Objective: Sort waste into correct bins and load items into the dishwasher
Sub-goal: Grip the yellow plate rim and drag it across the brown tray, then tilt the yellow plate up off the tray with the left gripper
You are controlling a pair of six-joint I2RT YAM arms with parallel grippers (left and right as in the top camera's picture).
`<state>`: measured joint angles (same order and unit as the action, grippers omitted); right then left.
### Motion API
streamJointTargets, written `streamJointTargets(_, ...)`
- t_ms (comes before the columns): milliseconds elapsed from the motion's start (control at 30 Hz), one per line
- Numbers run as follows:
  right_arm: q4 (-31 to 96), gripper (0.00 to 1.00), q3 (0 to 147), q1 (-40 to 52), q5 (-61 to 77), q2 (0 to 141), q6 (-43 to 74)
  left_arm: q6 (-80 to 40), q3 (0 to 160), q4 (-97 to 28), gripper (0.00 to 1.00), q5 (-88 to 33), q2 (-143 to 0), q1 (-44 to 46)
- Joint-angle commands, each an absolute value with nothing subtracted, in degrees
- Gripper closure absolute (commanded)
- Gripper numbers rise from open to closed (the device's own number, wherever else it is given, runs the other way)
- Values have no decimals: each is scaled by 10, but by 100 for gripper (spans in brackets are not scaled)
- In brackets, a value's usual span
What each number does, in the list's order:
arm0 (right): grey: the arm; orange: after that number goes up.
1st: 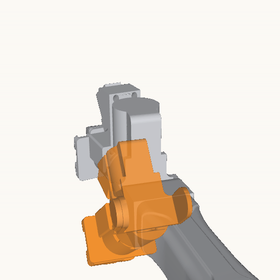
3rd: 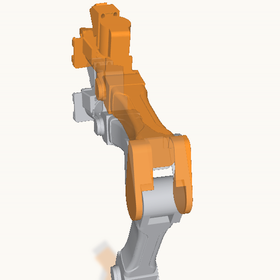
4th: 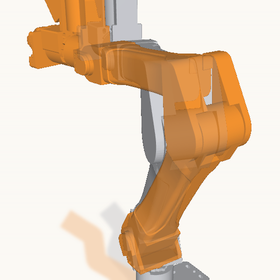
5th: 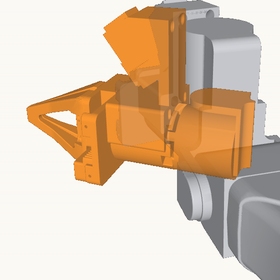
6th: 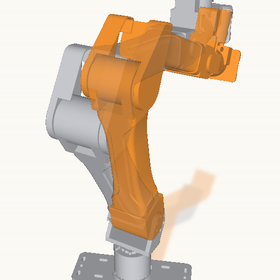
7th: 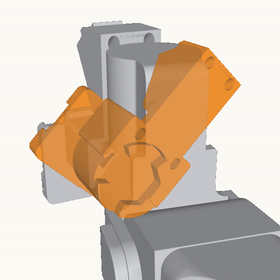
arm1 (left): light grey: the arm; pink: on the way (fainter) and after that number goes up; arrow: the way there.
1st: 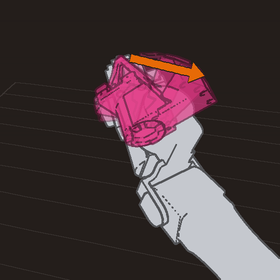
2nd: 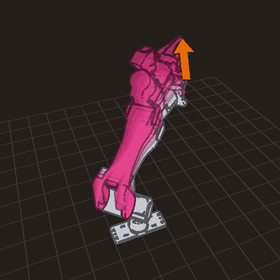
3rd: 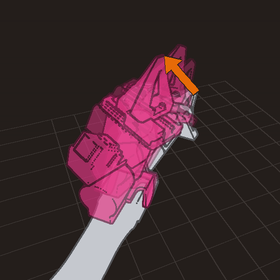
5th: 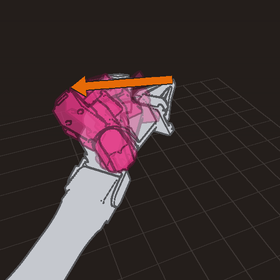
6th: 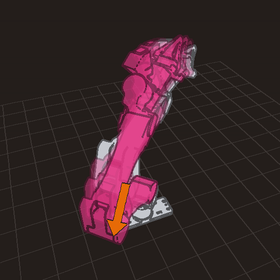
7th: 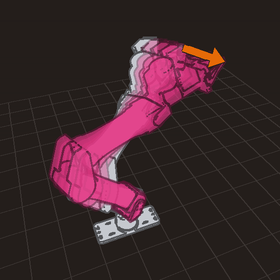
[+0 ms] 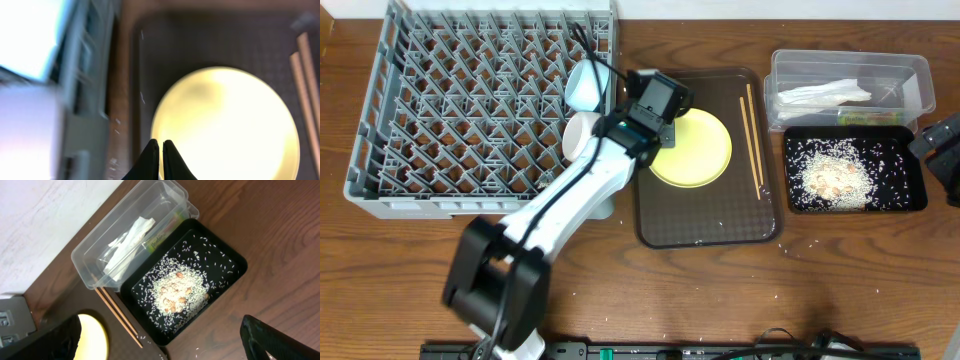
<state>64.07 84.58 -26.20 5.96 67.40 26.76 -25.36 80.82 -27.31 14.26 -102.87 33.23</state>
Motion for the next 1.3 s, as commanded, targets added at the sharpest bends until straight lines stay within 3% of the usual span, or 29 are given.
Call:
streamJointTargets(0,641,1,847,-268,60,674,274,-168,807,-275,92,201,-997,332)
streamJointTargets(200,641,1,847,-268,60,674,274,-158,807,-281,91,171,-980,332)
streamJointTargets(400,641,1,847,-268,60,674,274,-322,807,-326,52,36,-995,333)
streamJointTargets(533,641,1,847,-268,60,674,274,-422,807,-359,34,11,-1016,337)
streamJointTargets(1000,641,1,847,-268,60,674,274,-627,806,-346,36,5,-1147,347)
streamJointTargets(1267,641,1,847,-268,60,674,274,-642,806,-335,42,6,-1192,347)
